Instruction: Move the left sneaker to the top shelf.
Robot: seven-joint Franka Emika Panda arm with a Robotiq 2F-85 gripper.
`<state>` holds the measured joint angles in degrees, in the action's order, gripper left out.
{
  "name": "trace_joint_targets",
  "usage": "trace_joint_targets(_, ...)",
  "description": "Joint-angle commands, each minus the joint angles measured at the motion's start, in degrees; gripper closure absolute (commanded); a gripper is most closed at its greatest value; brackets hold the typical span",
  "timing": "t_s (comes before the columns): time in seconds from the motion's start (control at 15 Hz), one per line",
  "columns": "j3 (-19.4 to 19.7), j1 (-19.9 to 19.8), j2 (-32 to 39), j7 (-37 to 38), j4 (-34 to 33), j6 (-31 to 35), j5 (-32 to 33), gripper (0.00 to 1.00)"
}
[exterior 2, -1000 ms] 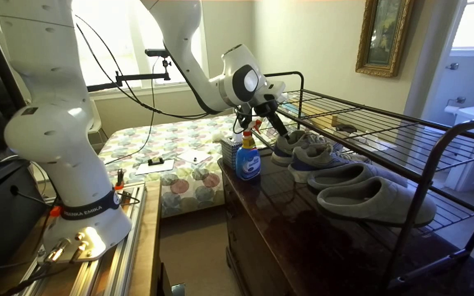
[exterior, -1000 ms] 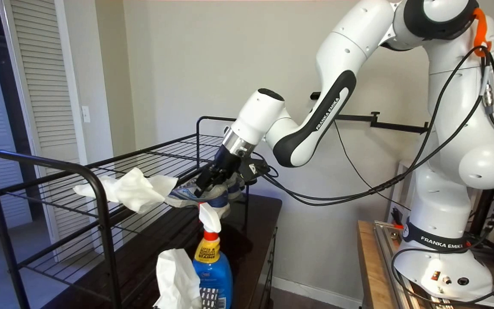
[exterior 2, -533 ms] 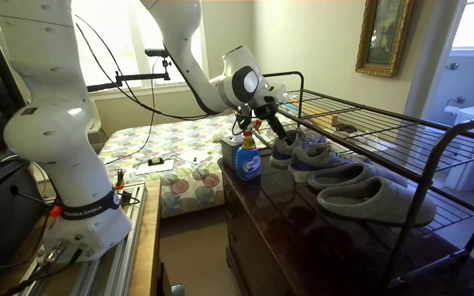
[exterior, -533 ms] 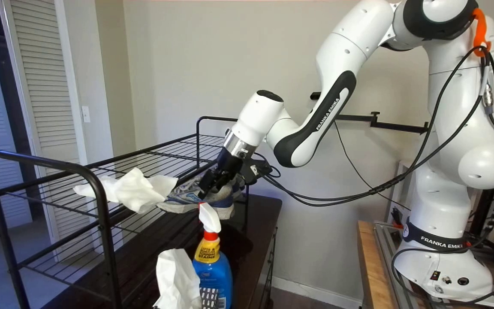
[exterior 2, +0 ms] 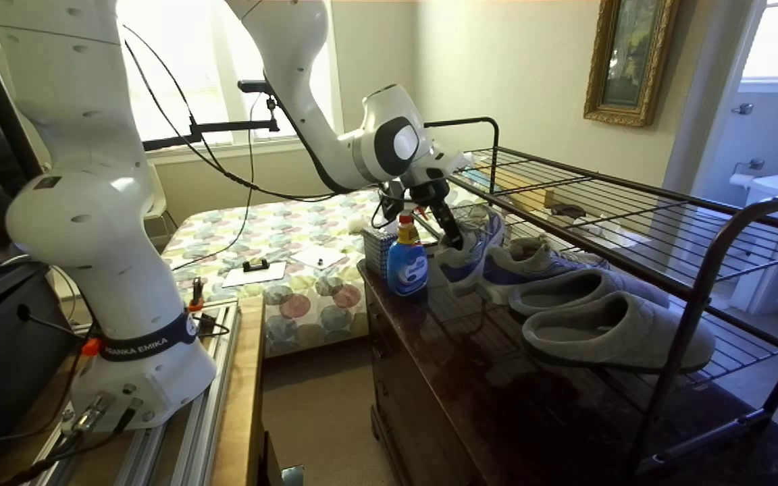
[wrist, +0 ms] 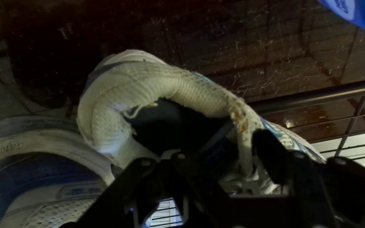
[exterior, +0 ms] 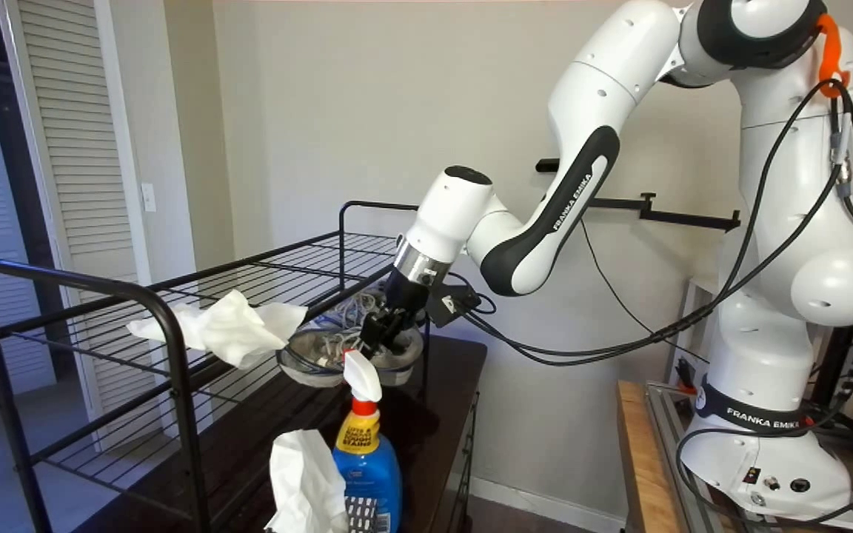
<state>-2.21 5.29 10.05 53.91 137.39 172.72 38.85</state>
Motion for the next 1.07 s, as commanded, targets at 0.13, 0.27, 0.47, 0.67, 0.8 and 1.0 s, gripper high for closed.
trace_joint_targets(0.13, -2.4, -1.7, -0.6, -2.5, 1.8, -0.8, -5.9, 0.88)
trace_joint_targets(0.27, -5.0, -3.2, -0.9, -5.0, 2.7, -0.4, -11.1, 0.99)
trace_joint_targets(0.47, -6.2, -2.4, -2.6, -12.3, 4.7, -0.8, -23.0, 0.96)
trace_joint_targets(0.67, -6.1, -1.3, -6.4, -17.5, 6.7, -4.4, -33.7, 0.97)
trace_joint_targets(0.8, -6.5, -1.2, -9.0, -21.4, 7.7, -7.1, -40.0, 0.97)
trace_joint_targets(1.0, -6.0, -0.5, -14.0, -26.7, 8.5, -19.2, -46.1, 0.97)
